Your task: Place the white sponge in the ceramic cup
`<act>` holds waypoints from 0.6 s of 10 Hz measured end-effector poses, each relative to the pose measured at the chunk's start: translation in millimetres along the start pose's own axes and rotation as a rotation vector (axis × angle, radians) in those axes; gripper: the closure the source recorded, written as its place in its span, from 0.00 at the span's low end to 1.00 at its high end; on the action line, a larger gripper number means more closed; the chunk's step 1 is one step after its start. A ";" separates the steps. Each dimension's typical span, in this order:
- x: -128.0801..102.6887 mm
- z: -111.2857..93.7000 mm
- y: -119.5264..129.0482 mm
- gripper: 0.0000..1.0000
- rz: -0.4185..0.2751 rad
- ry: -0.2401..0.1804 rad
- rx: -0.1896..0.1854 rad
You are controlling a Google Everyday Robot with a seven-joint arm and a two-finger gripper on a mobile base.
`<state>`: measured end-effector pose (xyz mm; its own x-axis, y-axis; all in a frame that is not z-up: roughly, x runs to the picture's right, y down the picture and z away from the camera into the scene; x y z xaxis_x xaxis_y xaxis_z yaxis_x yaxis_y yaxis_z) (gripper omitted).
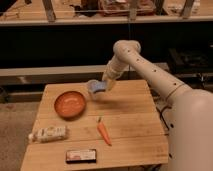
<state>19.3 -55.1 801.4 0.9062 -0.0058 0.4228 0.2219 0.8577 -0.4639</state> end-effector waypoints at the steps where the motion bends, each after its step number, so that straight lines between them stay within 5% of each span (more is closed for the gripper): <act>1: -0.9 -13.8 -1.0 1.00 -0.010 0.012 -0.001; 3: 7.2 -39.2 -2.2 1.00 0.000 0.001 0.009; 6: 6.5 -31.5 -11.2 1.00 0.045 -0.108 0.034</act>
<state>34.0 -81.0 784.8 0.8707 0.0869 0.4841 0.1678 0.8727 -0.4585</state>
